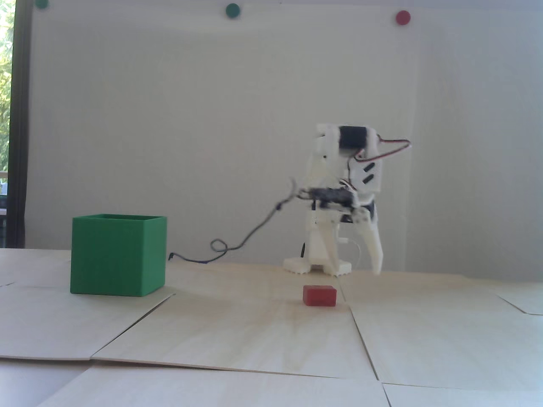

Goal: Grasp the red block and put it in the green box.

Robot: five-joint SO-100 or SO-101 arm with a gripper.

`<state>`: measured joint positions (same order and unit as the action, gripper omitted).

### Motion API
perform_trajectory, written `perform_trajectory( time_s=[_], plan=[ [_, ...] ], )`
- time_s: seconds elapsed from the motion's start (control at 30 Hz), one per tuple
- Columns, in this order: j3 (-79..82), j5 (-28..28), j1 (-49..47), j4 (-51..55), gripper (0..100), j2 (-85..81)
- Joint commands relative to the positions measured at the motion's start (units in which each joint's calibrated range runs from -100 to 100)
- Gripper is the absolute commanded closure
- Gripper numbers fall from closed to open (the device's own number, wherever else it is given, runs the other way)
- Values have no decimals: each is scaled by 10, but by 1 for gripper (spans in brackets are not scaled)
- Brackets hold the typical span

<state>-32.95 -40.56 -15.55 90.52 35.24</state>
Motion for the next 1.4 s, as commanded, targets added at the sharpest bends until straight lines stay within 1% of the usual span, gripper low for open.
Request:
perform_trajectory(
  time_s=[0.0, 0.23, 0.4, 0.5, 0.73, 0.9, 1.13, 1.23, 1.3, 1.37],
  plan=[
    [-41, 27, 21, 10, 76, -19],
    [-40, 53, 52, 11, 77, -18],
    [-40, 95, 83, 14, 77, -18],
    [-39, 103, 96, 14, 77, -18],
    [-38, 99, 113, 15, 77, -17],
    [-15, 76, 115, 15, 76, -17],
    [30, 69, 119, 7, 76, -17],
    [28, 54, 125, 7, 76, -17],
    [28, 52, 137, 1, 73, -17],
    [28, 52, 148, -43, 67, -17]
  ],
)
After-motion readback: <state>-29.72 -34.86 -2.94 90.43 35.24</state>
